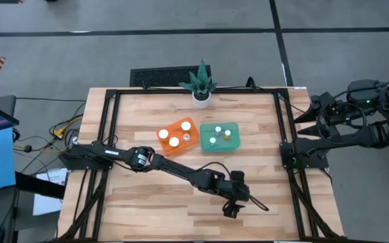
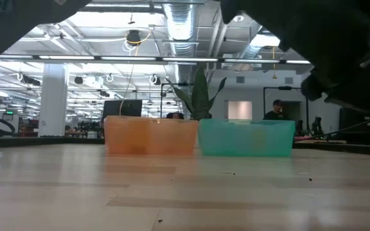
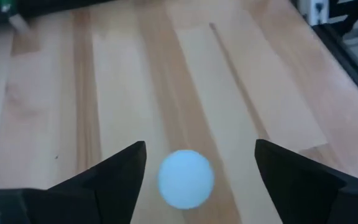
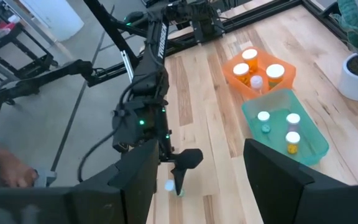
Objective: Pick and place medicine bottles into bin by pill shape (circle, oval)
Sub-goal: Put the blue tablet bottle into the blue bin
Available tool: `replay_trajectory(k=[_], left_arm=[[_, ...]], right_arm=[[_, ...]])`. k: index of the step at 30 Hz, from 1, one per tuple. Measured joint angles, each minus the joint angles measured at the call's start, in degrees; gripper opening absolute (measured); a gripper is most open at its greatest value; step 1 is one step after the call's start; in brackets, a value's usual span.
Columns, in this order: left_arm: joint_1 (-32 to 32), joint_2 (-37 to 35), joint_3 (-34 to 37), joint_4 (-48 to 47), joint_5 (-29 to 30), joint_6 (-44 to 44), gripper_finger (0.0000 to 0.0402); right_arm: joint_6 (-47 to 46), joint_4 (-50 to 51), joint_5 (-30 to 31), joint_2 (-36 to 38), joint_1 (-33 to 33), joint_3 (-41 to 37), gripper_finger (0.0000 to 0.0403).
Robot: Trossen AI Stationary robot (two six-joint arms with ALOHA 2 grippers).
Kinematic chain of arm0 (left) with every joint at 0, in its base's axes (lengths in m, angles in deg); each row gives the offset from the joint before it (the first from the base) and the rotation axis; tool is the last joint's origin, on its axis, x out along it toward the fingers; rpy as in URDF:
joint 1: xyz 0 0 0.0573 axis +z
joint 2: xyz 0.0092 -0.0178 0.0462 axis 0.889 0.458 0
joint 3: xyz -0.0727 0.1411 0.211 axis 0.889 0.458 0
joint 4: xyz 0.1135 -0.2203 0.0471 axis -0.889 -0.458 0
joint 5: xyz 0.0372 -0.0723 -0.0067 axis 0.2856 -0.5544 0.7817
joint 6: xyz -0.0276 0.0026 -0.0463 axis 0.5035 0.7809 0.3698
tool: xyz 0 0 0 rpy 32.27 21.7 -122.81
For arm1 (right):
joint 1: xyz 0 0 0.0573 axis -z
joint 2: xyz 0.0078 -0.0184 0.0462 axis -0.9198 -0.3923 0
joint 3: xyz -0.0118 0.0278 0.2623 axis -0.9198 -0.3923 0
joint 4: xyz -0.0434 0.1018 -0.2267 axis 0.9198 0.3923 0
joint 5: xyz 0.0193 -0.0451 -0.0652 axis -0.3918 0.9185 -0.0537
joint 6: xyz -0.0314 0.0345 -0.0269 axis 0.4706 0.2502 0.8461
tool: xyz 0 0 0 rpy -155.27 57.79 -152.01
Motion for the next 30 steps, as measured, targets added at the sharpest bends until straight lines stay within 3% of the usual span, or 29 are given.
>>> replay_trajectory(k=[13, 30], left_arm=[[0.0, 0.0, 0.0, -2.7, 0.1, 2.7, 0.0212], [0.0, -0.3, 0.0, -2.7, 0.9, 4.3, 0.0158]], right_arm=[[0.0, 0.0, 0.0, 0.0, 0.0, 0.0, 0.0243], [-0.1, 0.0, 0.0, 0.0, 0.0, 0.0, 0.0243]])
